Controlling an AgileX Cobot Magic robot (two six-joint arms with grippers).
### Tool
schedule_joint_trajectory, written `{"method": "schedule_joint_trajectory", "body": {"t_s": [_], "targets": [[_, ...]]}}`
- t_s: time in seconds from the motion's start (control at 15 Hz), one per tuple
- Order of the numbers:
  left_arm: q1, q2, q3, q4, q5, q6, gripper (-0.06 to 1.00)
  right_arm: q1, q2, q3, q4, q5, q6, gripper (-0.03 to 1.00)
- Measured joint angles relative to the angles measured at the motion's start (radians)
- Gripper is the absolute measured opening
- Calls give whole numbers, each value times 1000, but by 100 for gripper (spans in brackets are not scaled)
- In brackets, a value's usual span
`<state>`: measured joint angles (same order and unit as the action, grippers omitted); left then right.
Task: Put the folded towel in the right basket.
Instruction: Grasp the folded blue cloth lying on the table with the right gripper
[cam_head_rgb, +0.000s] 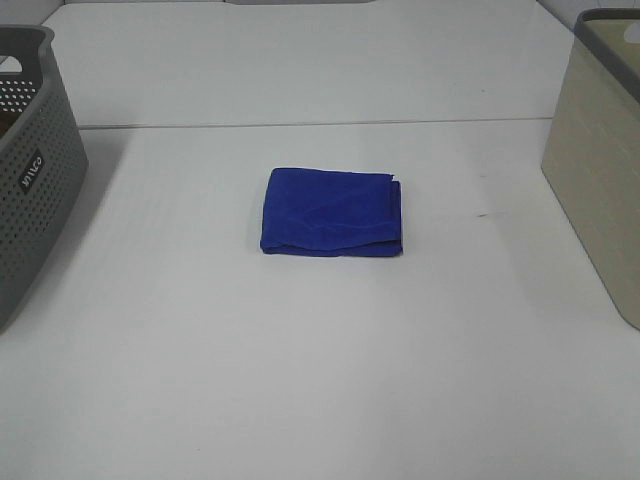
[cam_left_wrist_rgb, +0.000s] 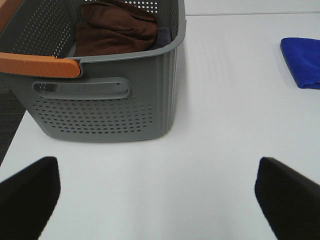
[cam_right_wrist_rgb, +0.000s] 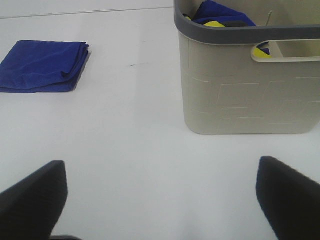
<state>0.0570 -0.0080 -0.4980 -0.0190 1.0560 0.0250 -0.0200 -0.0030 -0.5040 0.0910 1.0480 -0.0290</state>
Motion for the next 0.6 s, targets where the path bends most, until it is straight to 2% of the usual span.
{"method": "schedule_joint_trajectory", "body": {"t_s": [0.6], "targets": [[0,0,0,1,0,0,99,0,0,0,0,0,0,98]]}}
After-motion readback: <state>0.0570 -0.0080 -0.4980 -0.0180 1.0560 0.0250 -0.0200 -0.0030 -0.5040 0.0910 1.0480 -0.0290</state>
